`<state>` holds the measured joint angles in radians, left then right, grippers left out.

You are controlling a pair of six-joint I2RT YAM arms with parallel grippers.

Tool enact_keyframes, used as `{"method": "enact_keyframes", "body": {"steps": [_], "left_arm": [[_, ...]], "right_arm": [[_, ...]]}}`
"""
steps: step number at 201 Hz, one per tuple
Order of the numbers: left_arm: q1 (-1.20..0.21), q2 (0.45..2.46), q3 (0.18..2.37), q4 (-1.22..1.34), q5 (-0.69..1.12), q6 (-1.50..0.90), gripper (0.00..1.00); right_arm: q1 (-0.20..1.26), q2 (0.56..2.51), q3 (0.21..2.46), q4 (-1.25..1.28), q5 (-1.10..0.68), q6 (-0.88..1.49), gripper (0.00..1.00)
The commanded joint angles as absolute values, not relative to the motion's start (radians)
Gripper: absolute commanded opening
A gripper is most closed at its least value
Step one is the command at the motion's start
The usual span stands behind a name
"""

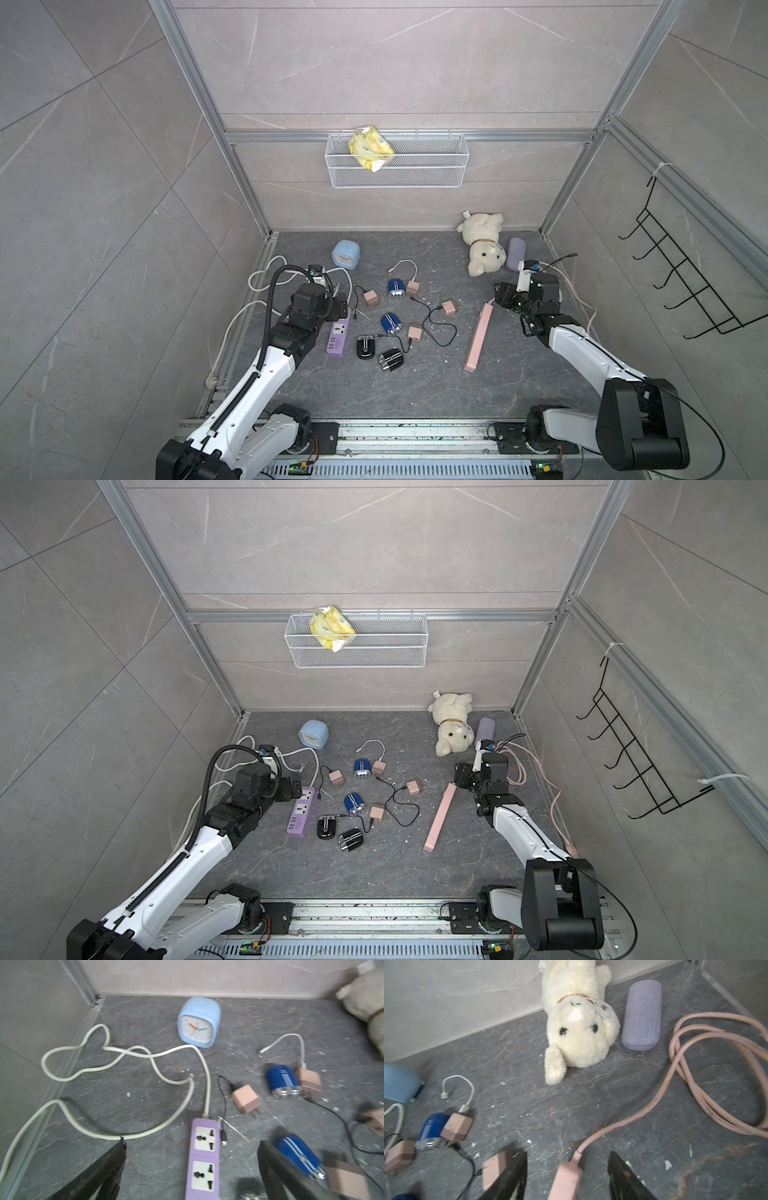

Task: Unplug the electric shaver
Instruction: Reset both arms

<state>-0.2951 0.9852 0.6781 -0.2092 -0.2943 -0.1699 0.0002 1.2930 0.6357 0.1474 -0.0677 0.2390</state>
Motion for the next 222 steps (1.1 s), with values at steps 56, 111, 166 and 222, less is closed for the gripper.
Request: {"method": "enact_keyframes", "body": {"steps": [56, 111, 166, 222], "left_arm": [[-0.060, 1.249, 0.489, 0.359, -0.172, -0.056, 1.00], [0.025, 1.356, 0.421, 0.600, -0.146, -0.050, 1.00], [0.097, 1.495, 0.387, 0.811, -0.002, -0.035, 1.00], [0.080, 1.502, 0.367, 0.834, -0.014, -0.021, 1.00]], "right_arm": [[0.000, 1.436, 0.552, 0.472, 0.015, 0.089, 0.66], [0.004, 1.470, 0.509, 0.576, -0.062, 0.049, 0.78], [0.045, 1.486, 0.429, 0.736, -0.007, 0.023, 1.00], [0.133, 1.547, 0.319, 1.013, 0.234, 0.007, 0.99]]}}
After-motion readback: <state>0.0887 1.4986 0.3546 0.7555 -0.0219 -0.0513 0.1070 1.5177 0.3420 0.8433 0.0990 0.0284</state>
